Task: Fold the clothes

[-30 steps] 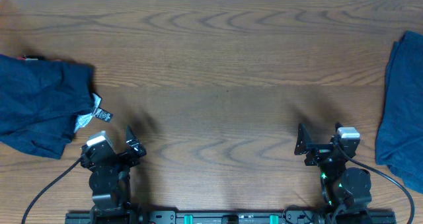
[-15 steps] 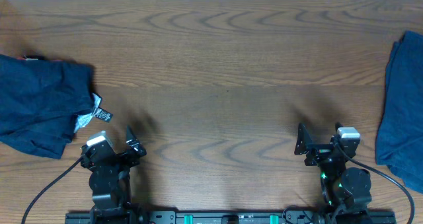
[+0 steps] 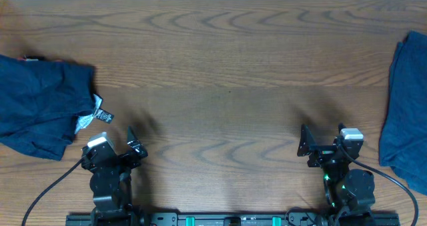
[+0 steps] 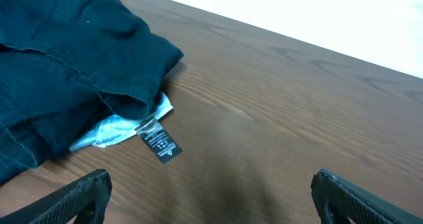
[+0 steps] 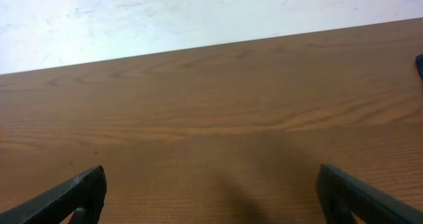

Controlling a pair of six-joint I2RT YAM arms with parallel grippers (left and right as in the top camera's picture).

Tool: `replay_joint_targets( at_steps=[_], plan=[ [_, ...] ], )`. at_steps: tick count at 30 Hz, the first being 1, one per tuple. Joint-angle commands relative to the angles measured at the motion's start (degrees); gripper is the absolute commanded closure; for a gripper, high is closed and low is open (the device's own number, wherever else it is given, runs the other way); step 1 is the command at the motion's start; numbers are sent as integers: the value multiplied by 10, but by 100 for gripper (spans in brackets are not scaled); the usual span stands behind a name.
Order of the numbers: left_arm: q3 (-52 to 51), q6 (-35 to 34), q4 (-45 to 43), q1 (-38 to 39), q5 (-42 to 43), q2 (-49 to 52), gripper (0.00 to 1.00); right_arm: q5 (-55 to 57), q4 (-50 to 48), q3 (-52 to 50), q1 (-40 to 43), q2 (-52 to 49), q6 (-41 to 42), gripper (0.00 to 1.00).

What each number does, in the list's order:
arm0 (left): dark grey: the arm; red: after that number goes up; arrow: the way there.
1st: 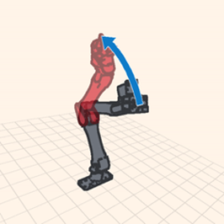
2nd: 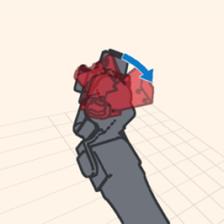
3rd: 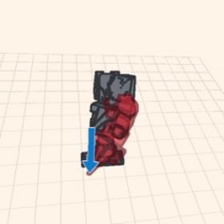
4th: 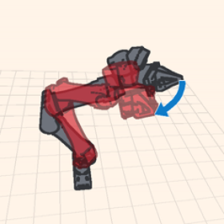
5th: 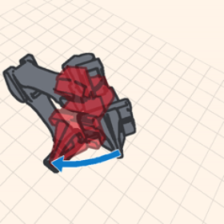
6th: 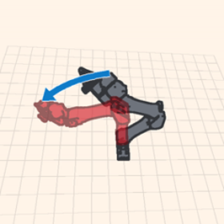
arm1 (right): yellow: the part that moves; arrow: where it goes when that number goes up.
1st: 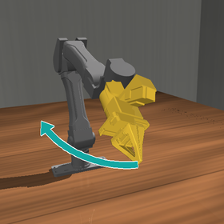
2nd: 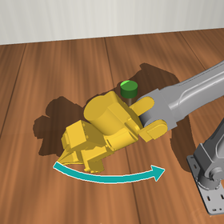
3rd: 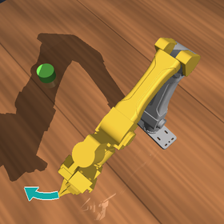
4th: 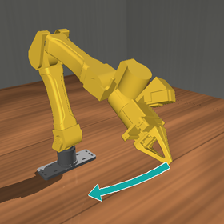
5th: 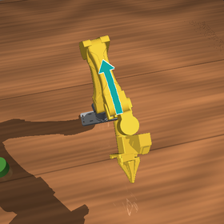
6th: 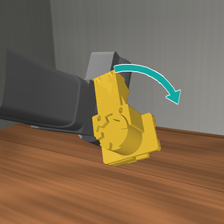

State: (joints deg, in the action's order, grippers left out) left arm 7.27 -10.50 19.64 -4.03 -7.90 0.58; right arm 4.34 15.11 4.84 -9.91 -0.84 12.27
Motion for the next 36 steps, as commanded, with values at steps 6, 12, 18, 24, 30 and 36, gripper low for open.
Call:
replay_joint_targets(
  at_steps=[6,12,18,24,30,36],
  plan=[
    [-12,5,4,-3,-3,-4,2,-1,-4,-2,4,5,-10,1],
    [-12,5,3,-3,-3,-4,2,-62,-12,-2,4,5,9,1],
    [-11,-20,-3,-3,29,-4,2,-136,-11,-1,4,0,10,1],
    [-6,-20,-7,-3,45,1,2,-154,-8,32,4,-66,9,1],
    [17,-20,-14,-3,45,69,2,-185,13,151,4,-271,-24,1],
    [64,-21,-46,-3,78,202,2,-264,119,360,3,-541,-57,1]
  ],
)
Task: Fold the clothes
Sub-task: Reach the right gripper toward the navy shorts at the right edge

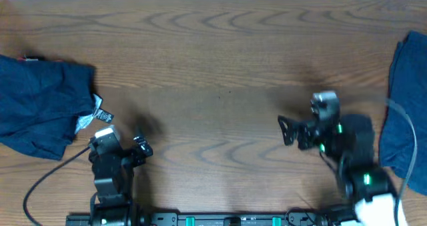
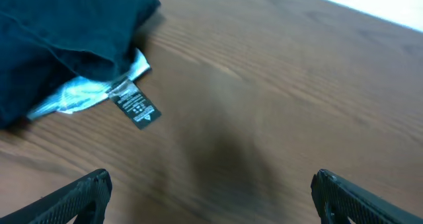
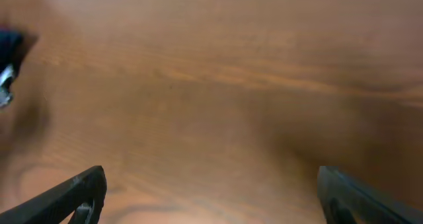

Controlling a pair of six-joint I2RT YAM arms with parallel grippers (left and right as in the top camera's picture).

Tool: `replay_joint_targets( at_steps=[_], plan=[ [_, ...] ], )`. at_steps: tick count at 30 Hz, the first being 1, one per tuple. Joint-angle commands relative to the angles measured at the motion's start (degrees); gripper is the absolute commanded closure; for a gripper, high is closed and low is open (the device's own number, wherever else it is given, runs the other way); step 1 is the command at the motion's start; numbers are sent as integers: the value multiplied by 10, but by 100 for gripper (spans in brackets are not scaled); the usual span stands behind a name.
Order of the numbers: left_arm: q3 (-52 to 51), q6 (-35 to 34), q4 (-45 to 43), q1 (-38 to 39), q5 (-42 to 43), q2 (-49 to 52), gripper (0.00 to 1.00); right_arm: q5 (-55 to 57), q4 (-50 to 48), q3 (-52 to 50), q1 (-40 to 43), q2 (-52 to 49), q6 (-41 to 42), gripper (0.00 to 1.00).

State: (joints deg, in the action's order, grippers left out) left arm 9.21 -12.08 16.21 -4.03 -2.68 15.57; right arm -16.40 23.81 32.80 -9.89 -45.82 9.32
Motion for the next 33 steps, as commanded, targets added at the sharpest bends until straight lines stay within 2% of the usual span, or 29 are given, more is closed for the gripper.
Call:
replay_joint_targets(
  at_steps=[1,6,10,17,33],
  plan=[
    [61,-5,-11,-2,33,81,2,-66,62,120,1,-135,-28,1],
    [145,-5,13,-2,66,223,2,-72,207,276,-11,-304,-50,1],
    [204,-5,43,-1,97,309,2,-71,243,319,-23,-363,-62,1],
    [228,-5,23,-1,153,360,2,-70,244,320,-25,-364,-62,1],
    [228,-5,12,-1,156,360,2,-45,264,321,-22,-365,-44,1]
  ],
)
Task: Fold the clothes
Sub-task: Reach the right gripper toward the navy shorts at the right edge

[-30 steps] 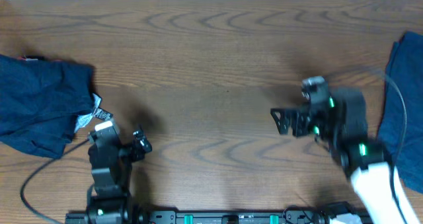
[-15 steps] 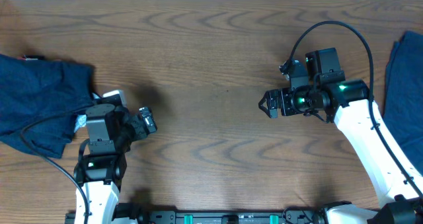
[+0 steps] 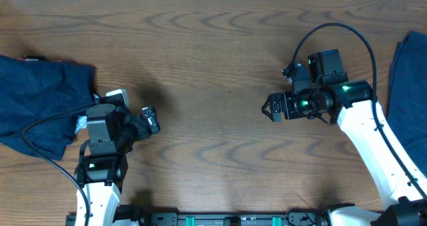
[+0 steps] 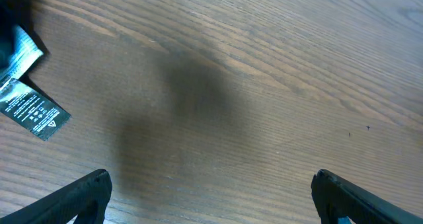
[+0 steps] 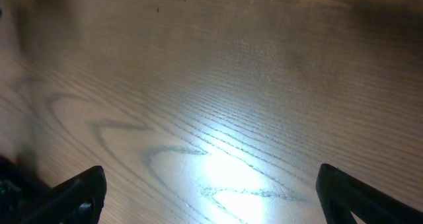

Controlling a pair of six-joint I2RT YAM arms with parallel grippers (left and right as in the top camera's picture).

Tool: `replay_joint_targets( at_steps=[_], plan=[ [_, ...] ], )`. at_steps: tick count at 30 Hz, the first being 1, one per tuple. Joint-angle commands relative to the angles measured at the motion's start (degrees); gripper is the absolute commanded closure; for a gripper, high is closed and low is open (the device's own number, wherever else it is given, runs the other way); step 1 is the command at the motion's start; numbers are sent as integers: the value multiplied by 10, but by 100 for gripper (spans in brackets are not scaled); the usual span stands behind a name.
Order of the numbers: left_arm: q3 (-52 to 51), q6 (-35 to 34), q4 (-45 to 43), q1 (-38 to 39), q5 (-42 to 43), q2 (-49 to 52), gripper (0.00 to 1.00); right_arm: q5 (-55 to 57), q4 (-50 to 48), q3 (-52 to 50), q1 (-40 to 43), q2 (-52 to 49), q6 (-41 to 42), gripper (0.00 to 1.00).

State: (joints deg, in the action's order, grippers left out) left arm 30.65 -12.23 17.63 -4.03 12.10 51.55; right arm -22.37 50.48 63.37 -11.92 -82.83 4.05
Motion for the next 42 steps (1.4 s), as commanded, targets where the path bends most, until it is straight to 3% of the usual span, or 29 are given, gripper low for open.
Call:
replay_joint_targets(
  at_steps=[1,8,17,31,34,42],
  plan=[
    [14,-3,-2,-1,8,1,2,22,-3,16,3,5,14,1],
    [14,-3,-2,-1,8,25,2,50,31,83,64,-19,32,1],
    [14,25,-2,-1,53,56,2,232,148,245,172,-92,120,1],
    [14,36,-2,-1,52,57,2,215,137,250,379,-239,92,3],
    [14,36,-2,-1,52,57,2,215,135,250,401,-265,92,9],
    [14,36,-2,-1,52,57,2,215,115,250,435,-317,92,12]
  ],
)
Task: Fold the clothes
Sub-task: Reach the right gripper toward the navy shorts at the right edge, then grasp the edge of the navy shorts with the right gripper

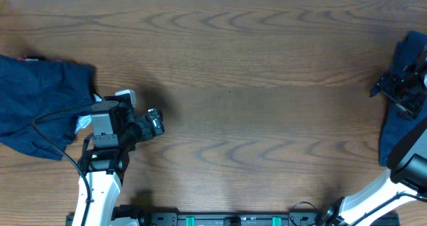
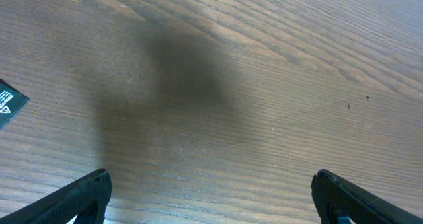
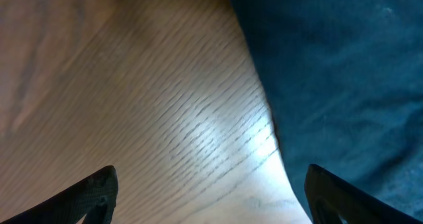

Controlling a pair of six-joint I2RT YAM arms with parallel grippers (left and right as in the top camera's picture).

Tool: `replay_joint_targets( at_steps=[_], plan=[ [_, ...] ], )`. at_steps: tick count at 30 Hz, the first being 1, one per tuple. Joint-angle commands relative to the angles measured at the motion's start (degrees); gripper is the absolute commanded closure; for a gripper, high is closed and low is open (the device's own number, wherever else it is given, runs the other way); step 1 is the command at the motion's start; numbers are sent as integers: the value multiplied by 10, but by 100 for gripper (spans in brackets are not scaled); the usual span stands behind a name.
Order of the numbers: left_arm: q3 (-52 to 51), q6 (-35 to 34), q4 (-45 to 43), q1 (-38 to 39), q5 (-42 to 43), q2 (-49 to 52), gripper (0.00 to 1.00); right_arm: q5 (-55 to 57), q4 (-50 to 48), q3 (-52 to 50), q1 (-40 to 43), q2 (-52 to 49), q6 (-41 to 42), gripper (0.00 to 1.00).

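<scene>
Two dark blue garments lie crumpled at the table's ends: one at the left edge (image 1: pixel 37 113) and one at the right edge (image 1: pixel 403 136). My left gripper (image 1: pixel 155 123) hovers open over bare wood just right of the left garment. Its wrist view shows only tabletop between the fingers (image 2: pixel 211 197) and a corner of the black care label (image 2: pixel 8 104). My right gripper (image 1: pixel 392 93) is open at the left border of the right garment. In the right wrist view the blue cloth (image 3: pixel 344 65) fills the right side, with nothing between the open fingers (image 3: pixel 211 194).
The brown wooden table (image 1: pixel 227 86) stretches between the two garments. A white label (image 1: pixel 83 123) pokes out from the left garment beside my left arm. The arm bases and cables sit along the front edge.
My right gripper has moved from the middle of the table to the left border of the right garment. My left gripper has shifted slightly right, and the care label has nearly left its wrist view.
Both arms rested open at the front edge, the garments lying at either end. Then both were lifted off the front edge. Then the right one was out over mid-table and the left one beside the left garment. Now the right gripper is at the right garment.
</scene>
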State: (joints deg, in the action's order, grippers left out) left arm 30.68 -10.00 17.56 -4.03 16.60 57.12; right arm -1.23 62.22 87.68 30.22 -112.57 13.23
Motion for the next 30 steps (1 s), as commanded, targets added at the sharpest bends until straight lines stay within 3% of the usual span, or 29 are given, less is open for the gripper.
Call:
replay_joint_targets(
  at_steps=[1,8,14,18,21,24,28,30],
  plan=[
    [14,14,-1,-1,7,1,2,3,-3,7,17,-25,0,12],
    [14,16,-1,-1,7,1,2,-10,-5,7,47,-63,0,12],
    [14,16,-1,-1,7,1,2,-23,-12,7,74,-66,0,18],
    [14,16,-1,-1,7,1,2,-40,-13,7,89,-66,0,32],
    [14,16,-2,-1,7,1,2,-44,-14,7,90,-66,0,34],
    [14,16,-2,-1,7,1,2,-44,-16,7,89,-66,0,45],
    [14,16,-2,-1,7,1,2,-44,-17,7,88,-66,0,45],
    [14,16,-2,-1,7,1,2,-44,-18,7,88,-66,0,51]
  ],
)
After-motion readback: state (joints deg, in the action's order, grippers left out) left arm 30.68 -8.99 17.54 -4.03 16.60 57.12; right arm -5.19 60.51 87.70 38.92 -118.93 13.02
